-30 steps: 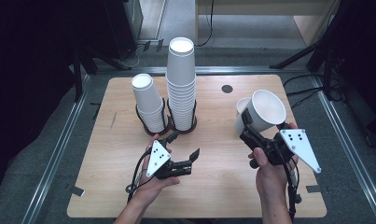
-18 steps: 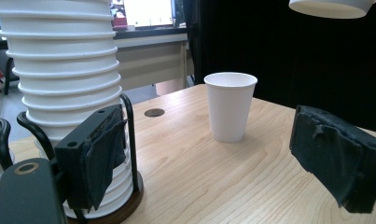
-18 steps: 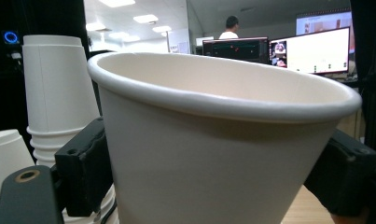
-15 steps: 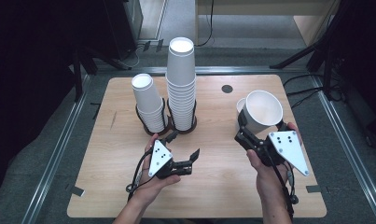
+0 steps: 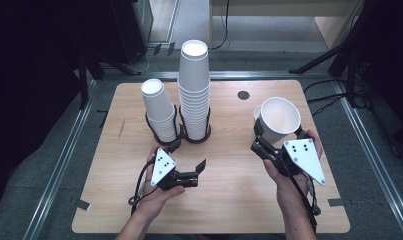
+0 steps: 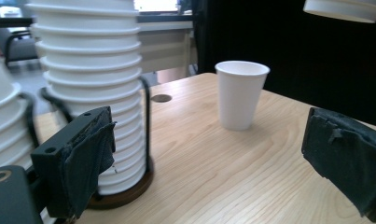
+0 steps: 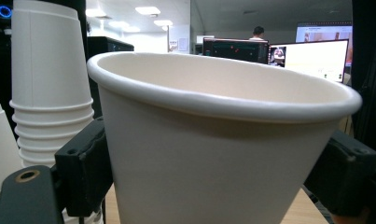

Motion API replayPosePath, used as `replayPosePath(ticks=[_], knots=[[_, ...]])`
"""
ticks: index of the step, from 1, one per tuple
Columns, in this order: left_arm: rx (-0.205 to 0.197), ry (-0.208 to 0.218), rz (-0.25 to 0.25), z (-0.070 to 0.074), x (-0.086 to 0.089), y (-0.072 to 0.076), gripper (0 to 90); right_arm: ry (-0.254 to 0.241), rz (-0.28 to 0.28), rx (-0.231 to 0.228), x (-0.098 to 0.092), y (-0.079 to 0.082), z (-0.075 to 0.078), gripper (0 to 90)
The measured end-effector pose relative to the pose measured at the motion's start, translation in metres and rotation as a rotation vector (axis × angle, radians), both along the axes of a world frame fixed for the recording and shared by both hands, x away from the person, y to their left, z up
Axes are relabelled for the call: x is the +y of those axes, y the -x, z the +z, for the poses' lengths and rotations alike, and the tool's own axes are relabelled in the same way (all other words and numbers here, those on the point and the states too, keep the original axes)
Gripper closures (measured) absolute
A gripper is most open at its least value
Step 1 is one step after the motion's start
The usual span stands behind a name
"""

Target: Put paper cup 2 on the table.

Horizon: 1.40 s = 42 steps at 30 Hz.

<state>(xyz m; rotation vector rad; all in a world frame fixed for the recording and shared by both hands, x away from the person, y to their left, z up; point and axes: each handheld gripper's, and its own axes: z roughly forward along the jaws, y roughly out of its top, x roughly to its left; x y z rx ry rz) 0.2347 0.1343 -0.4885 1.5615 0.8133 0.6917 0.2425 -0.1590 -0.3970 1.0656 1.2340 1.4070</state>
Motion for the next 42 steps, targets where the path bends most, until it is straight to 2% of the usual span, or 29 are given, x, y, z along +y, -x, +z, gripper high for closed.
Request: replayPosePath(ticks=[4, 7, 9, 13, 14, 17, 20, 25, 30, 33, 36, 42], knots=[[0.010, -0.006, 0.012, 0.001, 0.012, 0.002, 0.0, -0.001, 0.004, 0.020, -0.001, -0.004, -0.007, 13.6], [0.011, -0.001, 0.028, 0.002, 0.022, 0.005, 0.0, 0.018, 0.017, 0.026, -0.001, -0.005, -0.013, 13.6], [0.011, 0.000, 0.046, 0.000, 0.028, 0.008, 0.0, 0.041, 0.023, 0.033, 0.000, -0.007, -0.020, 13.6], [0.021, -0.008, 0.075, -0.005, 0.042, 0.011, 0.0, 0.044, 0.024, 0.048, -0.002, -0.008, -0.027, 13.6], [0.028, -0.010, 0.090, -0.008, 0.049, 0.013, 0.0, 0.045, 0.020, 0.049, -0.005, -0.009, -0.032, 13.6], [0.039, 0.000, 0.106, -0.010, 0.057, 0.014, 0.0, 0.046, 0.016, 0.058, -0.008, -0.010, -0.037, 13.6], [0.046, -0.009, 0.124, -0.014, 0.065, 0.016, 0.0, 0.050, 0.017, 0.070, -0.012, -0.011, -0.043, 13.6], [0.056, -0.025, 0.157, -0.019, 0.080, 0.023, 0.0, 0.072, 0.002, 0.081, -0.018, -0.011, -0.052, 13.6], [0.071, -0.022, 0.192, -0.024, 0.096, 0.027, 0.0, 0.091, -0.013, 0.098, -0.021, -0.014, -0.064, 13.6], [0.094, -0.020, 0.212, -0.028, 0.106, 0.029, 0.0, 0.114, -0.010, 0.114, -0.021, -0.017, -0.077, 13.6], [0.112, -0.019, 0.231, -0.032, 0.114, 0.032, 0.0, 0.130, -0.002, 0.118, -0.020, -0.019, -0.083, 13.6], [0.133, -0.009, 0.256, -0.039, 0.128, 0.036, 0.0, 0.129, 0.020, 0.143, -0.016, -0.024, -0.096, 13.6]])
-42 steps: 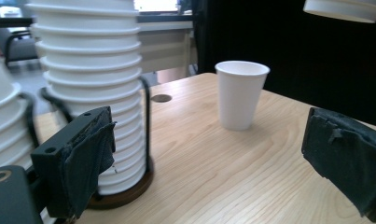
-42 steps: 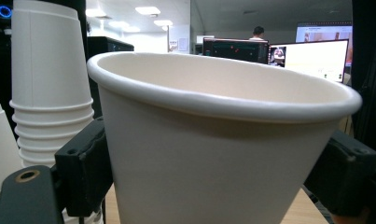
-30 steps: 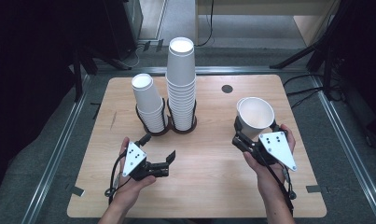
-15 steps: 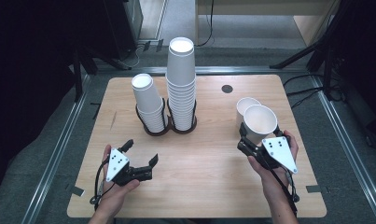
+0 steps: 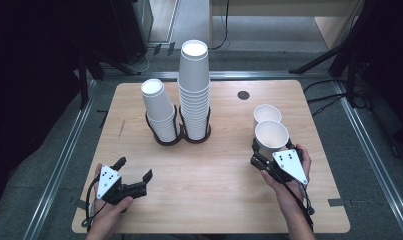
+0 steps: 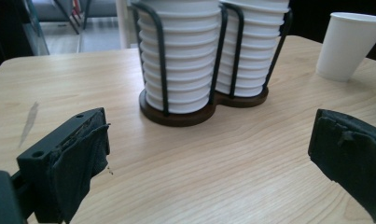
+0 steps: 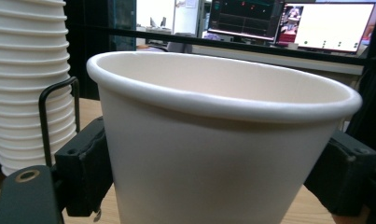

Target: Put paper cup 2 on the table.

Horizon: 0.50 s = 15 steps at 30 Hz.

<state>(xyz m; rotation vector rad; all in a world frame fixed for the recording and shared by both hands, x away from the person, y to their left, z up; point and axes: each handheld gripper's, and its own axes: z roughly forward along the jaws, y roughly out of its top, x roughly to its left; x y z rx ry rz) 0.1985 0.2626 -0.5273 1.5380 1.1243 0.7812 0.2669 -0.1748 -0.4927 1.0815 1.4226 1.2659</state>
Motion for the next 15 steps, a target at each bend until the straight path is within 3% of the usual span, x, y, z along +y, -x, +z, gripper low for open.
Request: replayPosePath(ticks=[6, 11, 15], knots=[[0.010, 0.013, 0.026, -0.004, 0.009, -0.001, 0.0, -0.001, 0.041, 0.029, 0.012, -0.009, -0.011, 13.6], [0.017, 0.005, 0.034, -0.007, 0.014, 0.000, 0.0, 0.027, 0.055, 0.056, 0.022, -0.017, -0.023, 13.6], [0.041, 0.006, 0.035, -0.008, 0.015, 0.000, 0.0, 0.030, 0.066, 0.074, 0.026, -0.021, -0.029, 13.6]])
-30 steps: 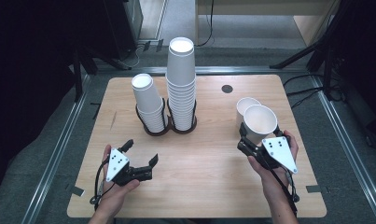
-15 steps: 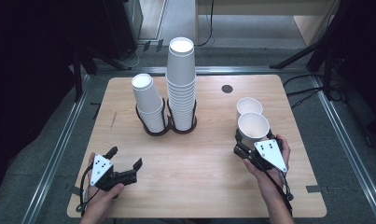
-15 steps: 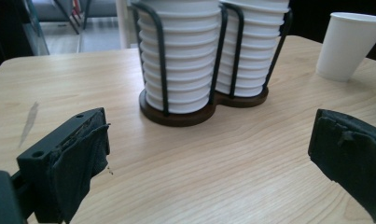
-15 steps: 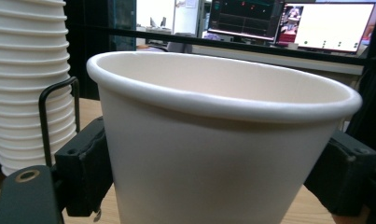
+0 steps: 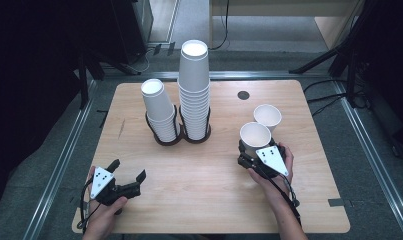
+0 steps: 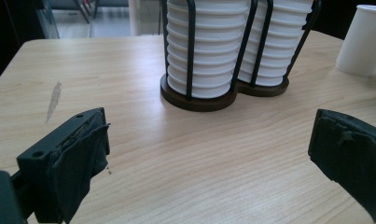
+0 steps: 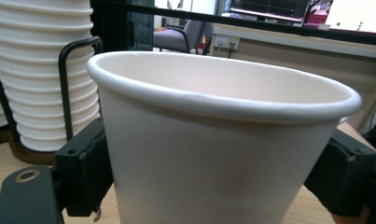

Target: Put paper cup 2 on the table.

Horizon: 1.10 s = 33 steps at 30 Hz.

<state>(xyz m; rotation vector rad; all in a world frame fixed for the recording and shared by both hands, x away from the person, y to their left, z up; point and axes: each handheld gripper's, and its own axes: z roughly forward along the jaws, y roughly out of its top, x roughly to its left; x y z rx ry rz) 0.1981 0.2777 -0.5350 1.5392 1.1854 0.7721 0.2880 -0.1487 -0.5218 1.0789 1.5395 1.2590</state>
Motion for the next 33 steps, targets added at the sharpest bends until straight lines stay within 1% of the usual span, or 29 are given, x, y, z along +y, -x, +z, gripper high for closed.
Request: replayPosePath(ticks=[1, 3, 5, 7, 8, 12, 15, 18, 24, 33], knots=[[0.002, 0.001, 0.000, 0.000, 0.000, 0.000, 0.0, 0.012, 0.014, 0.007, 0.003, -0.001, -0.003, 13.6], [0.000, -0.001, 0.001, 0.000, -0.001, 0.000, 0.0, 0.016, 0.023, 0.012, 0.005, -0.001, -0.004, 13.6], [0.000, 0.000, 0.000, 0.000, -0.001, 0.000, 0.0, 0.040, 0.037, 0.020, 0.008, 0.000, -0.006, 13.6], [-0.001, -0.001, 0.001, 0.000, 0.000, 0.000, 0.0, 0.073, 0.044, 0.046, 0.011, 0.000, -0.008, 13.6], [-0.001, -0.002, 0.002, 0.000, 0.000, 0.000, 0.0, 0.073, 0.044, 0.046, 0.011, 0.000, -0.008, 13.6], [-0.001, -0.002, 0.005, 0.000, 0.001, 0.001, 0.0, 0.081, 0.049, 0.086, 0.012, -0.001, -0.010, 13.6], [0.000, -0.002, 0.006, 0.000, 0.001, 0.001, 0.0, 0.089, 0.053, 0.107, 0.012, -0.002, -0.012, 13.6], [0.002, -0.004, 0.010, -0.001, 0.000, 0.000, 0.0, 0.086, 0.064, 0.122, 0.013, -0.003, -0.014, 13.6], [0.010, -0.007, 0.017, -0.001, 0.001, 0.000, 0.0, 0.082, 0.087, 0.124, 0.013, -0.003, -0.015, 13.7], [0.010, -0.009, 0.018, -0.001, 0.000, 0.000, 0.0, 0.073, 0.101, 0.154, 0.011, -0.004, -0.012, 13.4]])
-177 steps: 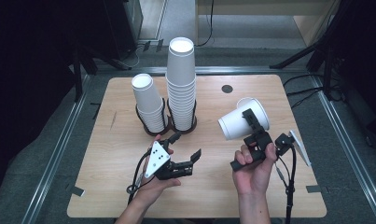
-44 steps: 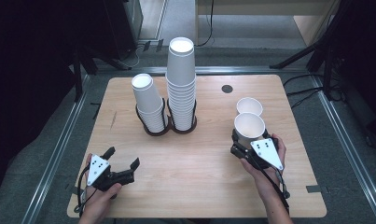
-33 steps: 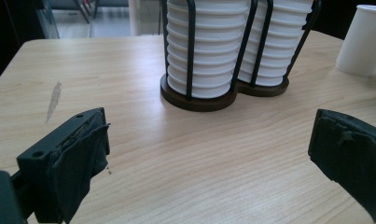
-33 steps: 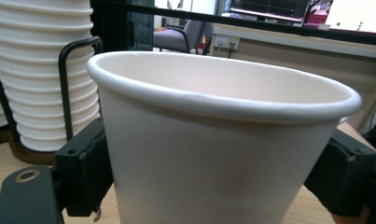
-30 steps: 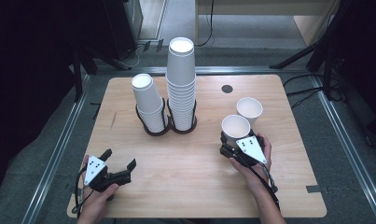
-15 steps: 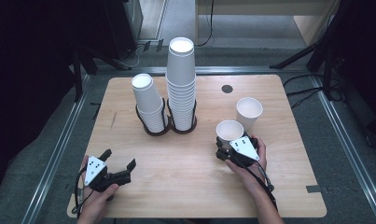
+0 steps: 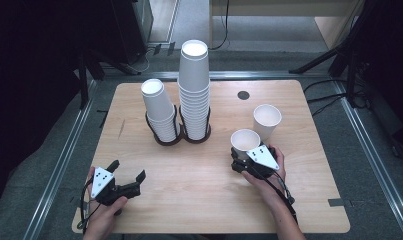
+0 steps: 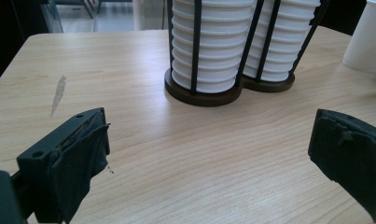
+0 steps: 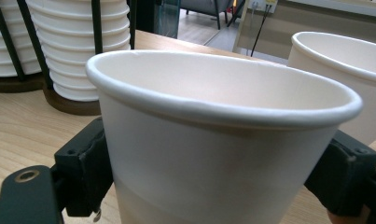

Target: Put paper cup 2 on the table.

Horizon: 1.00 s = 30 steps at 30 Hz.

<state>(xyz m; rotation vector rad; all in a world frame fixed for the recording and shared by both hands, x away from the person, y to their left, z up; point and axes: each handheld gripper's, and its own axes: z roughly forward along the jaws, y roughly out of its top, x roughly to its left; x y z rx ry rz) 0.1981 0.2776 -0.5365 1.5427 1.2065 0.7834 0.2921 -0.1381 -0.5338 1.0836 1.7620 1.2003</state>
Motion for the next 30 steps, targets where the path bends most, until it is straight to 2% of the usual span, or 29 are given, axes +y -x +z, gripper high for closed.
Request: replayPosePath(ticks=[5, 9, 17, 26, 30], knots=[[0.001, 0.001, -0.002, -0.0003, -0.0007, -0.0001, 0.0, -0.003, -0.009, 0.001, 0.0000, 0.0010, 0.0001, 12.6], [0.002, 0.002, -0.002, -0.0005, -0.0009, -0.0002, 0.0, -0.033, -0.033, 0.023, -0.0021, -0.0003, 0.0014, 12.5], [0.000, 0.000, 0.002, 0.0000, -0.0003, 0.0001, 0.0, -0.042, -0.043, 0.060, -0.0052, 0.0000, 0.0041, 11.8], [0.000, -0.003, 0.000, -0.0001, -0.0010, 0.0001, 0.0, -0.020, -0.031, 0.040, -0.0041, 0.0039, 0.0035, 10.5], [0.001, -0.004, 0.000, -0.0001, -0.0009, 0.0002, 0.0, -0.033, -0.018, 0.041, -0.0033, 0.0046, 0.0046, 8.9]])
